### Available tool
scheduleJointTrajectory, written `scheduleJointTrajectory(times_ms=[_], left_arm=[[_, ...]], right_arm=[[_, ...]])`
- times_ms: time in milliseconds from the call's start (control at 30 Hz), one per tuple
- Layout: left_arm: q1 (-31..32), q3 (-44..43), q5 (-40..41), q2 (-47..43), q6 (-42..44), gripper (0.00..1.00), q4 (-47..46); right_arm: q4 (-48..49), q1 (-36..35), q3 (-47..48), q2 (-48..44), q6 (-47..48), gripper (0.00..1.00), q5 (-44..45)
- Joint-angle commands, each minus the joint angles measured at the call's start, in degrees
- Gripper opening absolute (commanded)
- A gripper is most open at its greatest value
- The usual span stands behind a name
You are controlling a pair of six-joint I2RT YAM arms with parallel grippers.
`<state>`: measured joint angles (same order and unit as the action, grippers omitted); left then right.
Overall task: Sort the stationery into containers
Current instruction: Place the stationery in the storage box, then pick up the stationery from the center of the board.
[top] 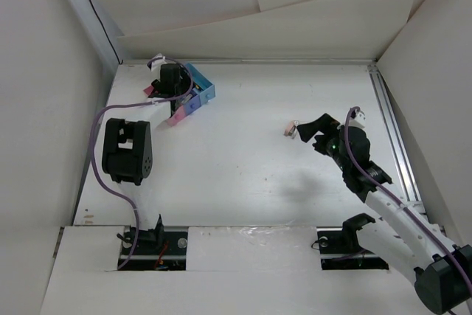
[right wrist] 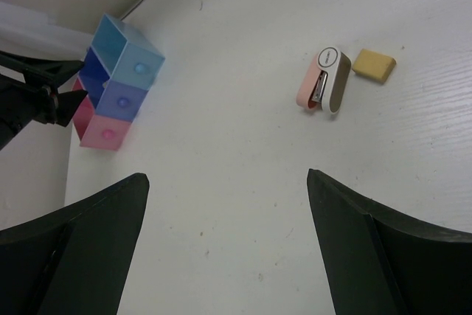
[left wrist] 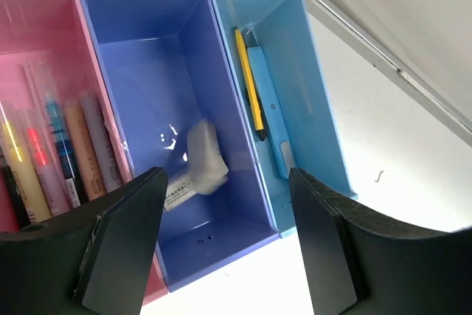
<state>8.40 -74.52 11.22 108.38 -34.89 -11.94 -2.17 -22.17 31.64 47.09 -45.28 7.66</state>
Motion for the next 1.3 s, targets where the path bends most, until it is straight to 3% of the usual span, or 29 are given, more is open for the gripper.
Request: scheduleJointTrajectory(times_ms=[0, 133, 200, 267, 333, 367, 400, 433, 533, 567, 633, 667, 733, 767, 867, 1000, 1267], left_arm=[[0.5, -2.1, 1.7, -0.4, 0.9, 0.64, 1.0], [0.5, -2.1, 1.7, -1.1, 0.9, 0.63, 1.0], [2.0, -0.1, 1.2, -2.3, 1.4, 0.5, -1.2], [5.3, 1.5, 0.1, -4.4, 2.8, 0.47, -3.7], [8.8, 2.0, -1.1, -4.9, 6.2, 0.43, -5.7], [11.1, 2.0, -1.1, -5.7, 7.4, 0.41, -6.4], [16.0, 2.6, -1.1, -5.7, 8.5, 0.4, -6.9], [18.6, 2.6, -1.1, -5.7, 9.8, 0.38, -7.5], [28.7, 3.2, -0.1, -2.7, 13.2, 0.36, -7.5], [30.9, 2.5, 0.5, -1.7, 13.2, 0.36, -7.5], [36.6, 0.6, 1.8, 1.4, 15.3, 0.45, -7.5], [38.0, -0.3, 2.4, 2.5, 15.3, 0.5, -6.9], [40.8, -4.3, 1.8, 6.3, 16.0, 0.63, -5.1], [41.4, -5.3, 1.8, 7.4, 16.0, 0.67, -5.1], [42.7, -8.3, 0.5, 10.8, 16.8, 0.76, -4.6], [42.7, -12.5, -0.1, 14.6, 17.4, 0.91, -1.9], [43.3, -18.9, -1.9, 20.7, 19.7, 0.88, 0.6]], right_arm=[[2.6, 0.2, -0.2, 0.5, -0.1, 0.94, -0.4], [2.6, 0.2, -0.2, 0.5, -0.1, 0.94, -0.4], [2.6, 0.2, -0.2, 0.5, -0.1, 0.94, -0.4], [2.6, 0.2, -0.2, -0.2, -0.1, 0.94, 0.3], [2.6, 0.2, -0.2, -0.9, -0.1, 0.85, 1.0], [2.6, 0.2, -0.2, -0.9, -0.1, 0.79, 2.2], [2.6, 0.2, -0.8, -2.3, -0.1, 0.52, 2.7], [2.6, 0.2, -0.8, -2.8, -0.1, 0.39, 3.5], [1.0, 0.2, -0.8, -5.2, -0.1, 0.1, 6.9], [0.3, 0.2, -1.3, -5.9, -0.1, 0.09, 7.6], [-0.3, 0.2, -1.3, -7.7, -0.1, 0.1, 9.6], [-0.3, 0.2, -1.3, -8.2, -0.7, 0.15, 9.7], [-0.8, 0.2, -1.8, -9.5, -0.7, 0.32, 11.1], [-0.8, 0.2, -1.8, -9.5, -1.2, 0.49, 11.1], [-1.4, 0.2, -1.8, -10.1, -1.2, 0.71, 11.8], [-2.0, 0.2, -1.8, -10.1, -1.2, 0.83, 11.8], [-2.0, 0.2, -1.8, -10.1, -1.7, 0.89, 10.6]])
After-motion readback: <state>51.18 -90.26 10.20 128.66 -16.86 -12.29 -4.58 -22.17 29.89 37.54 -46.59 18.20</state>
